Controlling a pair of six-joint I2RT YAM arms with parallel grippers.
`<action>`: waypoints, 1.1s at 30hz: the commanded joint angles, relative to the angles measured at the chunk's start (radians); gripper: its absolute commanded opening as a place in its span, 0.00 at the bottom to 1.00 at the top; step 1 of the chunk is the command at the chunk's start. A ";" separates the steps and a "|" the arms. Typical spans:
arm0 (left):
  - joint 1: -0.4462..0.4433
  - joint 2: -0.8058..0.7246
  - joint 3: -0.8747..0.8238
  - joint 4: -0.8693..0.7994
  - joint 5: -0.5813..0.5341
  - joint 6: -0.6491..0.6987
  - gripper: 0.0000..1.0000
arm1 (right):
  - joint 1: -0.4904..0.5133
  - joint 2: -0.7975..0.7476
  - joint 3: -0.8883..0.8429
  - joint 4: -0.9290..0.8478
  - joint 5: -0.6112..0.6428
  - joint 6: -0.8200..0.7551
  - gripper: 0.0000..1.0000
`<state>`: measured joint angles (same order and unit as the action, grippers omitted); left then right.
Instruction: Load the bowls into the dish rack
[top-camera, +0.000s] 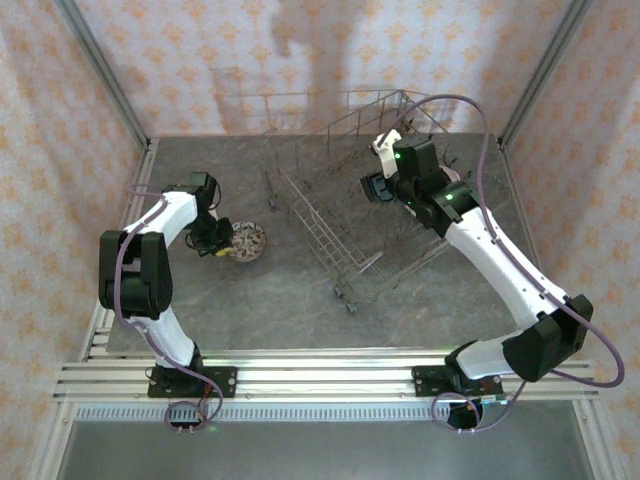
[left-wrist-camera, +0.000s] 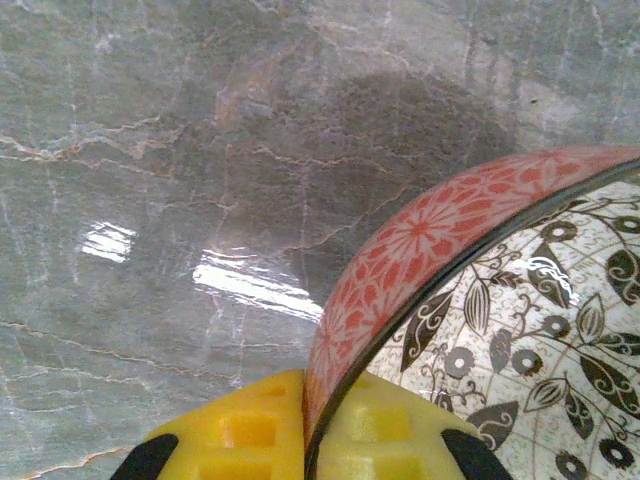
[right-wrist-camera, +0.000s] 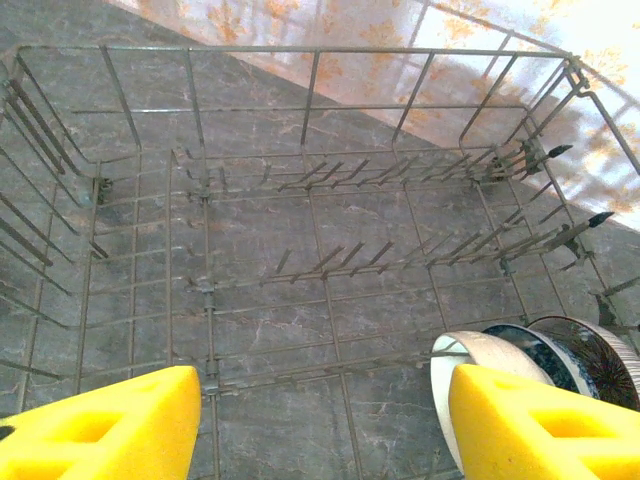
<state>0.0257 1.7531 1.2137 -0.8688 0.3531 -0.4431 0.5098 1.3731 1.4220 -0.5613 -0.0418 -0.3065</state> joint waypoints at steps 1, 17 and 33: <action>-0.013 -0.032 -0.024 0.016 -0.001 0.010 0.01 | 0.001 -0.029 0.007 -0.019 0.009 0.027 0.66; -0.018 -0.393 0.031 -0.056 -0.056 -0.045 0.00 | 0.001 -0.018 0.103 -0.064 -0.055 0.069 0.66; -0.294 -0.394 0.490 -0.005 -0.043 -0.184 0.00 | 0.170 0.108 0.537 -0.260 -0.270 0.182 0.63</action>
<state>-0.2279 1.3308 1.6562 -0.9112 0.3294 -0.5961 0.6582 1.4643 1.9255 -0.7639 -0.2928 -0.1524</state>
